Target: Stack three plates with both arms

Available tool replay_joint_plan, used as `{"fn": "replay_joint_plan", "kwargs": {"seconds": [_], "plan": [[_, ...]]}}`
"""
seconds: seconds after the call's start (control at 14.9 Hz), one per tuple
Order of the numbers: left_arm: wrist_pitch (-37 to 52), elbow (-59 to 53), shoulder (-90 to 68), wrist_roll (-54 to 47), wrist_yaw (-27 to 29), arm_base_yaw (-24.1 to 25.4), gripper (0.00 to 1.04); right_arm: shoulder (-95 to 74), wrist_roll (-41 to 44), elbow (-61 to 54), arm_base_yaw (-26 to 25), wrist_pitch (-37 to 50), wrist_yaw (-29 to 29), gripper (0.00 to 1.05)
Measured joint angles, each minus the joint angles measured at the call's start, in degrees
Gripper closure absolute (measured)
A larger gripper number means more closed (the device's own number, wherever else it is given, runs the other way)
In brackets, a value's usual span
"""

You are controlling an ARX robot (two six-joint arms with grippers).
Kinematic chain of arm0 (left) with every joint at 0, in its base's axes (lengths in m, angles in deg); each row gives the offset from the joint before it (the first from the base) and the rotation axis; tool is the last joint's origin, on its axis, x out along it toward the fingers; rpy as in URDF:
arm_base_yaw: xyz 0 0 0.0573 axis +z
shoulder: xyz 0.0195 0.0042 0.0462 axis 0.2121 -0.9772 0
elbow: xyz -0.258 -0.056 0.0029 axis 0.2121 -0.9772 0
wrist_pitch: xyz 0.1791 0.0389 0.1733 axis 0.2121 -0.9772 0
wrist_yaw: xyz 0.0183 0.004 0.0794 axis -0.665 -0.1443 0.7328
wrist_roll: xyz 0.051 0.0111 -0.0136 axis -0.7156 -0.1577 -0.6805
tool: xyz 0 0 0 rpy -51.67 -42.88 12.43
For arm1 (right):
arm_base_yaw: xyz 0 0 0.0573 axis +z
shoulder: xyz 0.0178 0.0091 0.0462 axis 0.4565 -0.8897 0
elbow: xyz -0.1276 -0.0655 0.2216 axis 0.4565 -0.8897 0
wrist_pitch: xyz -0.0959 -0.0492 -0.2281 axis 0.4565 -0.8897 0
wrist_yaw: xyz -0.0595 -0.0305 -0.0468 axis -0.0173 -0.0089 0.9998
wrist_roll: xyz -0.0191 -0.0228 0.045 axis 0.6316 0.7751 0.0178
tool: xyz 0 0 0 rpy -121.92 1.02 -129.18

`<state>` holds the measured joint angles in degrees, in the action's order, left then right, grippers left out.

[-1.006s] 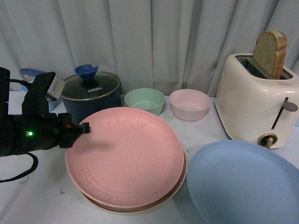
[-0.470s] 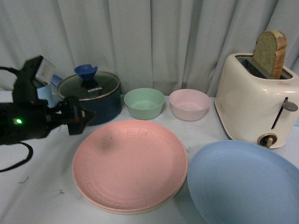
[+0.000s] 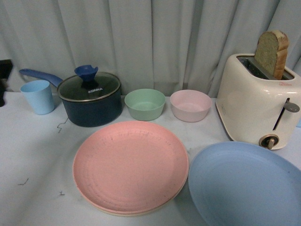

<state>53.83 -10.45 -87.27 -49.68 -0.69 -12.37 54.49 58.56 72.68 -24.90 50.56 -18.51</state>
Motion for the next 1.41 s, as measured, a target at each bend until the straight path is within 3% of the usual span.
{"fn": "replay_joint_plan", "kwargs": {"seconds": [0.34, 1.41], "plan": [[-4.6, -10.7, 15.3, -0.8, 0.6, 0.1, 1.04, 0.0, 0.0, 0.0, 0.0, 0.0, 0.0, 0.06], [-40.7, -19.2, 61.4, -1.0, 0.6, 0.1, 1.03, 0.0, 0.0, 0.0, 0.0, 0.0, 0.0, 0.06]]}}
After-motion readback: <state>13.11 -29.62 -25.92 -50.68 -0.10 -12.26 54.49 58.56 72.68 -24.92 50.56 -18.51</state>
